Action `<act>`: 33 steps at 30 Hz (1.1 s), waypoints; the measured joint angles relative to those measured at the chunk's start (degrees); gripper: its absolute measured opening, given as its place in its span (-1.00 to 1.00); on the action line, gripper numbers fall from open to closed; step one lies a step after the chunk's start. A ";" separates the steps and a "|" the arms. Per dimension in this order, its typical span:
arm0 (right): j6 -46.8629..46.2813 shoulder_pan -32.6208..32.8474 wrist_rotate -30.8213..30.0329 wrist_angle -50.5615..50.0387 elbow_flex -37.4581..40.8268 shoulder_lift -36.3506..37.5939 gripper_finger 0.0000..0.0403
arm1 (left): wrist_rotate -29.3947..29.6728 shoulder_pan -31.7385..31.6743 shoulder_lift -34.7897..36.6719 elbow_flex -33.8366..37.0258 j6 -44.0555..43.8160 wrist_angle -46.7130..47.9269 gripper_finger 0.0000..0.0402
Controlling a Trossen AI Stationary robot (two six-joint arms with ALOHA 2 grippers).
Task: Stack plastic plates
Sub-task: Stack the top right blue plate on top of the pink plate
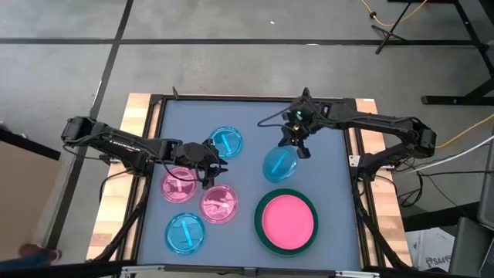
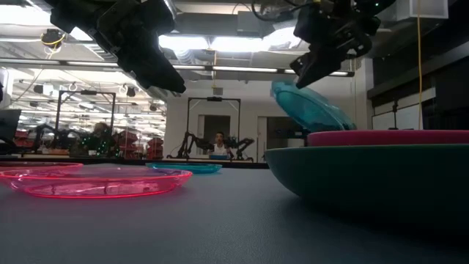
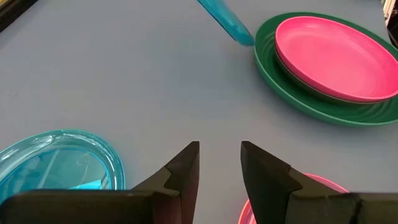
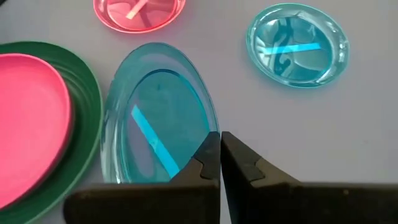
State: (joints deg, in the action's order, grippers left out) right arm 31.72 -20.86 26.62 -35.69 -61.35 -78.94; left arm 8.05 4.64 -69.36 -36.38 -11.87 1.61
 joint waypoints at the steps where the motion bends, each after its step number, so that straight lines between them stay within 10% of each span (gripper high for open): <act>1: -0.53 0.32 0.01 -0.01 0.00 0.00 -1.00 | 0.00 0.00 0.00 0.00 0.01 0.02 -0.44; 33: -12.01 13.68 10.77 -0.51 0.01 0.00 -1.00 | -0.02 -0.01 0.00 0.00 -0.01 0.02 -0.44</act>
State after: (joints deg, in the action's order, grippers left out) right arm 19.71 -7.18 37.39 -36.21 -61.35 -78.94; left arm 8.03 4.64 -69.36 -36.38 -11.88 1.63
